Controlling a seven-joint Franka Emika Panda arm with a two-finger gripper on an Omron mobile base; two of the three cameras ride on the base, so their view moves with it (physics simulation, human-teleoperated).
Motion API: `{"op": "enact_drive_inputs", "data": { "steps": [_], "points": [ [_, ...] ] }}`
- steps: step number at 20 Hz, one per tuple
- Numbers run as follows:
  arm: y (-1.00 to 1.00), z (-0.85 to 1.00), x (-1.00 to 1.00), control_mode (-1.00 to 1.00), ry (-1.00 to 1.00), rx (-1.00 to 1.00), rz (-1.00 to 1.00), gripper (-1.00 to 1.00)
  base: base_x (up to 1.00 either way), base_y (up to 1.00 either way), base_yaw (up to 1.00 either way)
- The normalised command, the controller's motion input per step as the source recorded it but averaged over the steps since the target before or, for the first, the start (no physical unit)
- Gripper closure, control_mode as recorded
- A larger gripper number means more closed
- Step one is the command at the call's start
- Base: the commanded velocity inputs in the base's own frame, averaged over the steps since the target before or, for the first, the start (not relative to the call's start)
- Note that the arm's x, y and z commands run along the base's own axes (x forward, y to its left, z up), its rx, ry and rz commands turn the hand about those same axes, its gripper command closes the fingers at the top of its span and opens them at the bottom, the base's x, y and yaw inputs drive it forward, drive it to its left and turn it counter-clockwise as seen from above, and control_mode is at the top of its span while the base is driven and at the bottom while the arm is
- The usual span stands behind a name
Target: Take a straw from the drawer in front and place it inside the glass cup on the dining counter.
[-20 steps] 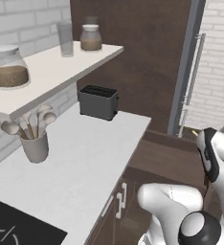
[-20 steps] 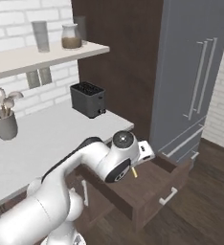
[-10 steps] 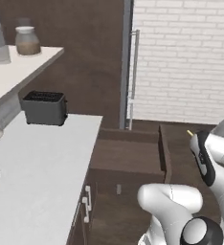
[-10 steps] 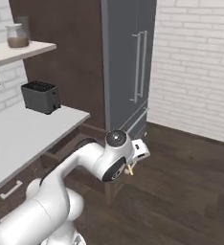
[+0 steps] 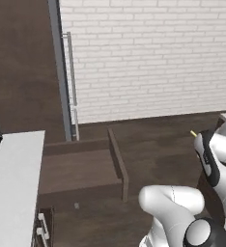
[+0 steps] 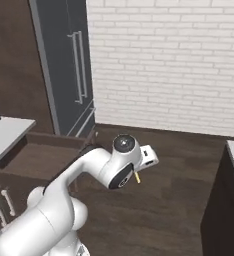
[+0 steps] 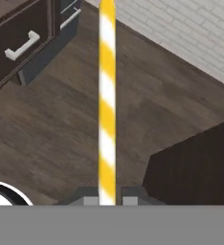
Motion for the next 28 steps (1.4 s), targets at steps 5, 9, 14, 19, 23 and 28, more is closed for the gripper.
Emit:
{"op": "enact_drive_inputs", "data": {
  "steps": [5, 9, 14, 19, 23, 28],
  "points": [
    [0.0, 0.0, 0.0, 1.0, 0.0, 0.0, 0.0, 1.0, 0.66, -0.34, -0.23],
    [0.0, 0.0, 0.0, 1.0, 0.0, 0.0, 0.0, 1.0, 0.94, -0.49, 0.02],
    [0.0, 0.0, 0.0, 1.0, 0.0, 0.0, 0.0, 1.0, 0.86, -0.72, 0.16],
    [0.0, 0.0, 0.0, 1.0, 0.0, 0.0, 0.0, 1.0, 0.73, -0.64, 0.14],
    [0.0, 0.0, 0.0, 1.0, 0.0, 0.0, 0.0, 1.0, 0.85, -0.27, 0.06],
    [0.0, 0.0, 0.0, 1.0, 0.0, 0.0, 0.0, 1.0, 0.96, 0.0, 0.0]
  ]
}}
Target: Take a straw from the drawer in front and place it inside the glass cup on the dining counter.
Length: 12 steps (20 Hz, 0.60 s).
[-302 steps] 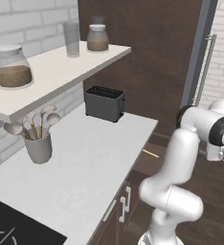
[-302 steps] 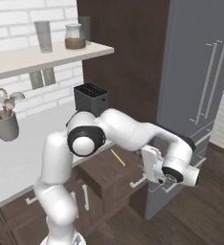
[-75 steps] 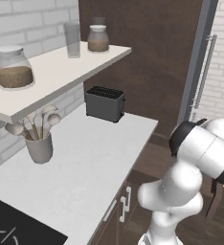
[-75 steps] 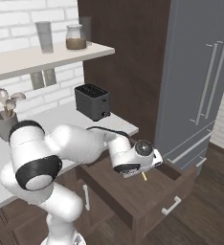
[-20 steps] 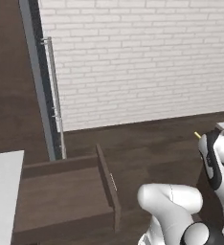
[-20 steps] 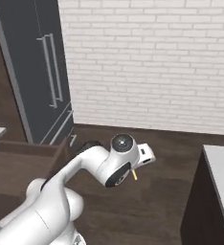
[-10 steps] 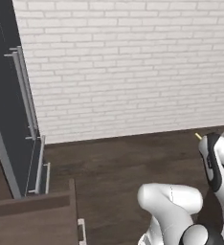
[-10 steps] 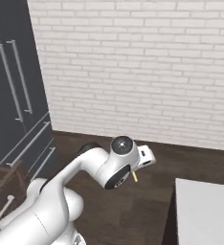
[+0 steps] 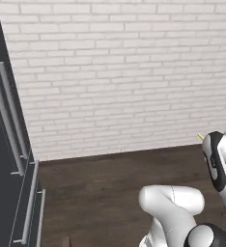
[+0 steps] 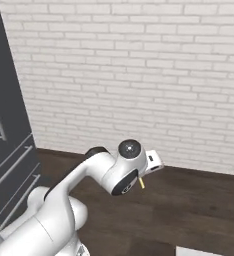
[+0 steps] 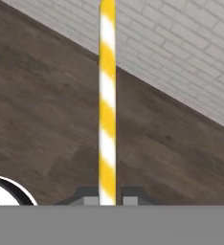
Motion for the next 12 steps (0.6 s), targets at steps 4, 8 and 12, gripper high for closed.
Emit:
{"op": "enact_drive_inputs", "data": {
  "steps": [4, 8, 12],
  "points": [
    [0.0, 0.0, 0.0, 1.0, 0.0, 0.0, 0.0, 1.0, 0.97, 0.04, -0.12],
    [0.0, 0.0, 0.0, 1.0, 0.0, 0.0, 0.0, 1.0, 0.97, 0.14, -0.31],
    [0.0, 0.0, 0.0, 1.0, 0.0, 0.0, 0.0, 1.0, 0.94, 0.18, -0.51]
  ]
}}
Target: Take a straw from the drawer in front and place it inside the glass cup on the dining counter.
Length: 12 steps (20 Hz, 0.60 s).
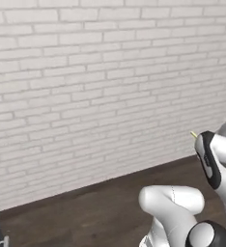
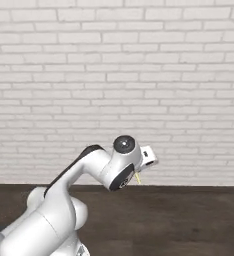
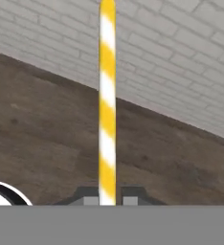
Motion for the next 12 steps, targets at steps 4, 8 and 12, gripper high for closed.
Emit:
{"op": "enact_drive_inputs", "data": {
  "steps": [4, 8, 12],
  "points": [
    [0.0, 0.0, 0.0, 1.0, 0.0, 0.0, 0.0, 1.0, 0.88, 0.07, -0.59],
    [0.0, 0.0, 0.0, 1.0, 0.0, 0.0, 0.0, 1.0, 0.86, 0.02, -0.64],
    [0.0, 0.0, 0.0, 1.0, 0.0, 0.0, 0.0, 1.0, 0.86, 0.0, -0.65]
  ]
}}
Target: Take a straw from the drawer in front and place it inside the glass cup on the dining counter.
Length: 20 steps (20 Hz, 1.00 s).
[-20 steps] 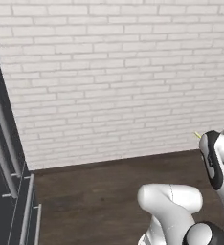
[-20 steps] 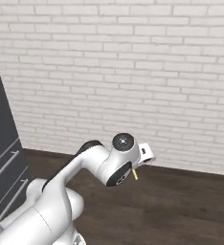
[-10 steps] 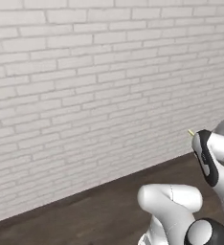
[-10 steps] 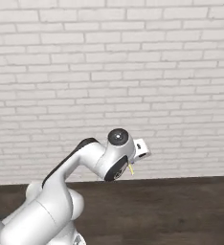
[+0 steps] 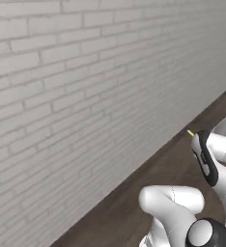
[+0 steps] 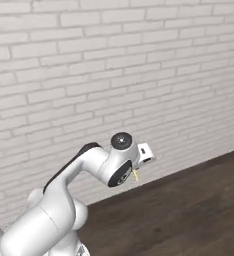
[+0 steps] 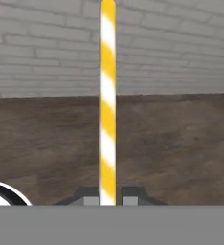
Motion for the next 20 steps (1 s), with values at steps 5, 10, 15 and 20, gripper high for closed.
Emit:
{"op": "enact_drive_inputs", "data": {
  "steps": [5, 10, 15, 20],
  "points": [
    [0.0, 0.0, 0.0, 1.0, 0.0, 0.0, 0.0, 1.0, 0.74, 0.0, -0.7],
    [0.0, 0.0, 0.0, 1.0, 0.0, 0.0, 0.0, 1.0, 0.68, 0.01, -0.73],
    [0.0, 0.0, 0.0, 1.0, 0.0, 0.0, 0.0, 1.0, 0.69, 0.06, -0.72],
    [0.0, 0.0, 0.0, 1.0, 0.0, 0.0, 0.0, 1.0, 0.79, 0.38, -0.64]
  ]
}}
